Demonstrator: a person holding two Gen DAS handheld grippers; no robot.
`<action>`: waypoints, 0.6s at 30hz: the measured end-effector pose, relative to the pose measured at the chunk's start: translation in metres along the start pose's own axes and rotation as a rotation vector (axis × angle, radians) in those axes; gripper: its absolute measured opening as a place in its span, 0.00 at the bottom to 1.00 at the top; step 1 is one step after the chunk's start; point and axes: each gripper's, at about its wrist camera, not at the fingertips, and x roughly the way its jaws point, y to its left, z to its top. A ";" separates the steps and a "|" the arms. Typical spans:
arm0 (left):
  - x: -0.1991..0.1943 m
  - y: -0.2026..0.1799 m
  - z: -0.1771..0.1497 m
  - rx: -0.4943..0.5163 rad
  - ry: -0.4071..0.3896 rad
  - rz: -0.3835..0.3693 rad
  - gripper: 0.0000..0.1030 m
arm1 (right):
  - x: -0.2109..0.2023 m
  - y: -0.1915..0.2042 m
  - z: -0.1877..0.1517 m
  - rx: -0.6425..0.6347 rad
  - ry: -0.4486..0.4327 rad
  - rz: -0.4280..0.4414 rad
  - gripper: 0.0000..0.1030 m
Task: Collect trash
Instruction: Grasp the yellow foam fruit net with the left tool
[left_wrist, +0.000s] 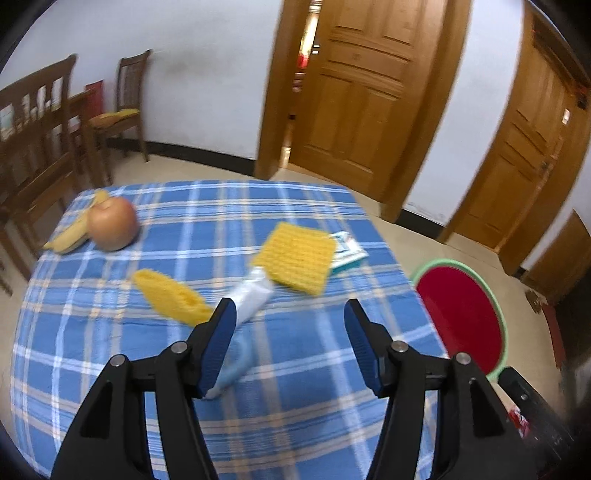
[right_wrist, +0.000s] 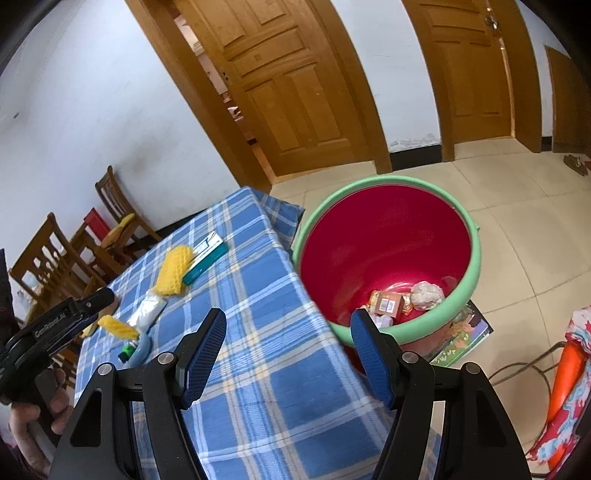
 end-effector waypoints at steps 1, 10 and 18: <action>0.001 0.005 0.000 -0.010 0.001 0.011 0.59 | 0.000 0.001 -0.001 -0.002 0.002 0.001 0.69; 0.031 0.045 0.006 -0.080 0.047 0.106 0.59 | 0.008 0.014 -0.005 -0.026 0.025 0.002 0.69; 0.052 0.066 0.003 -0.135 0.099 0.086 0.50 | 0.020 0.020 -0.007 -0.034 0.058 -0.004 0.69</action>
